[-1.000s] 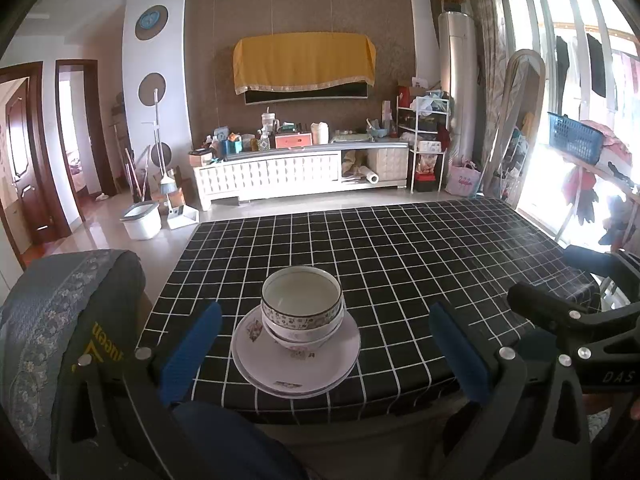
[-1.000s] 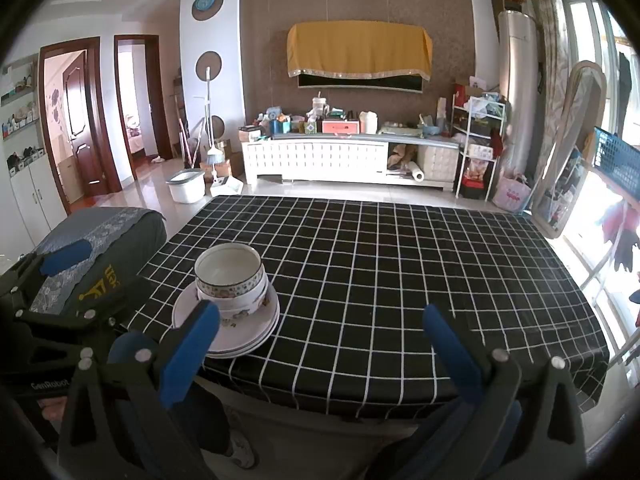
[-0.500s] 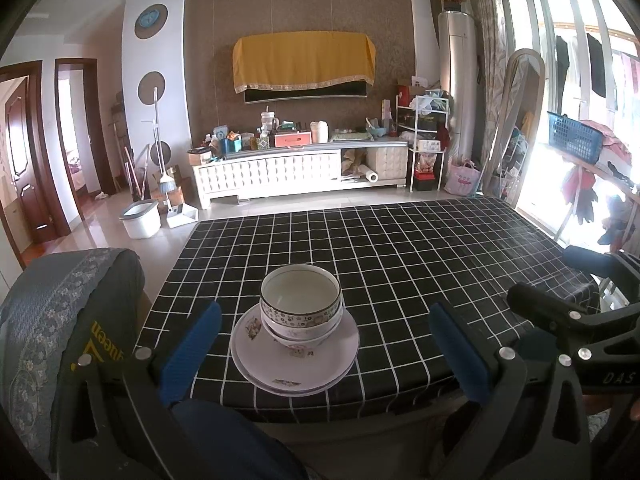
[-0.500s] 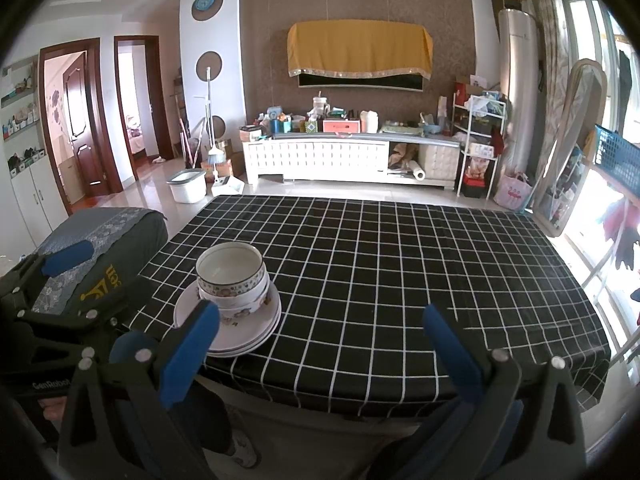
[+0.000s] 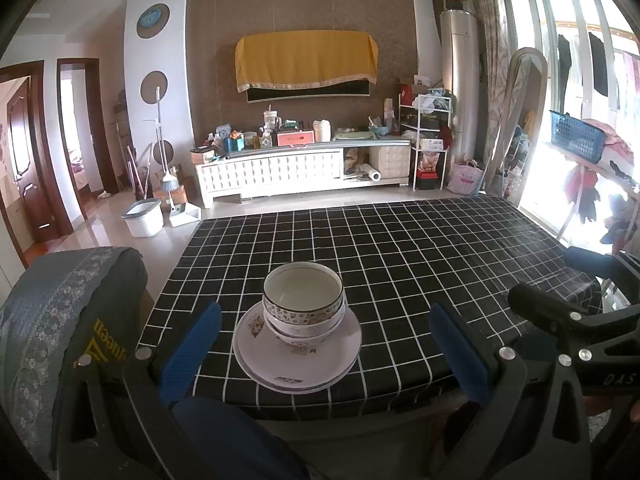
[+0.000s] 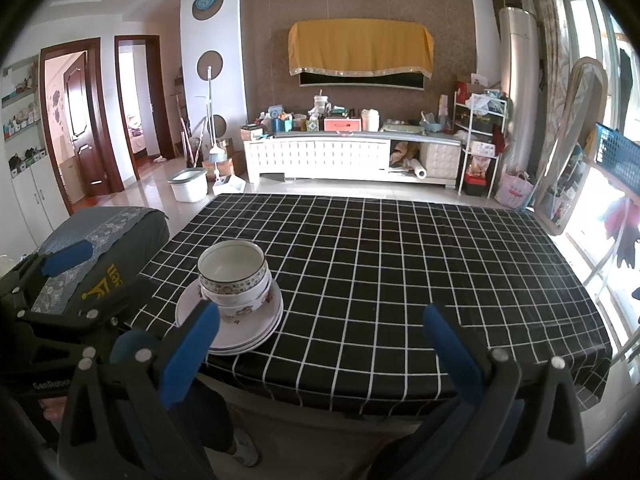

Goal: Organize plates and bowls

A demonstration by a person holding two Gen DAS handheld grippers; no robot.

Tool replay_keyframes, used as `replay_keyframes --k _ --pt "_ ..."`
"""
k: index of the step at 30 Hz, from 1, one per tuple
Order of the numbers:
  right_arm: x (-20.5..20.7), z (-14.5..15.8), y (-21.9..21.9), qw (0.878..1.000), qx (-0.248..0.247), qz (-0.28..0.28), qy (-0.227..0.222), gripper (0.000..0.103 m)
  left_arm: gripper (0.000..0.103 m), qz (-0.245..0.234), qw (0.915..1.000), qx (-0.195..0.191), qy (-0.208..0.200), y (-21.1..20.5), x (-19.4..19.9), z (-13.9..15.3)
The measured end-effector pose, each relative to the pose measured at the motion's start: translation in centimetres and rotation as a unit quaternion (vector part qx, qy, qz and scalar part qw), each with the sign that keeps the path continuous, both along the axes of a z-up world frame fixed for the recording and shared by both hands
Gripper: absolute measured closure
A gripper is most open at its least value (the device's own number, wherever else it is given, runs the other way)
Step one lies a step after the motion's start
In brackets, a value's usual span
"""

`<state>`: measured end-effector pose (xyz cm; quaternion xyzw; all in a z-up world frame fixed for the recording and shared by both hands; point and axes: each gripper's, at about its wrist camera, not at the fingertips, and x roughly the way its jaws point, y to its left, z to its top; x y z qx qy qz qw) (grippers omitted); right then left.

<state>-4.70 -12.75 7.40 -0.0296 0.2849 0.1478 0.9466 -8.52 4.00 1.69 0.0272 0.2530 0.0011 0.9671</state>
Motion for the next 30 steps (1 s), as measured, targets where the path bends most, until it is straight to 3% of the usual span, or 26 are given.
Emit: replay_keyframes --k 30 --pt "-0.04 -0.32 -0.13 1.000 0.000 -0.002 0.003 0.000 0.000 0.002 0.9999 -0.004 0.012 -0.05 -0.25 -0.32"
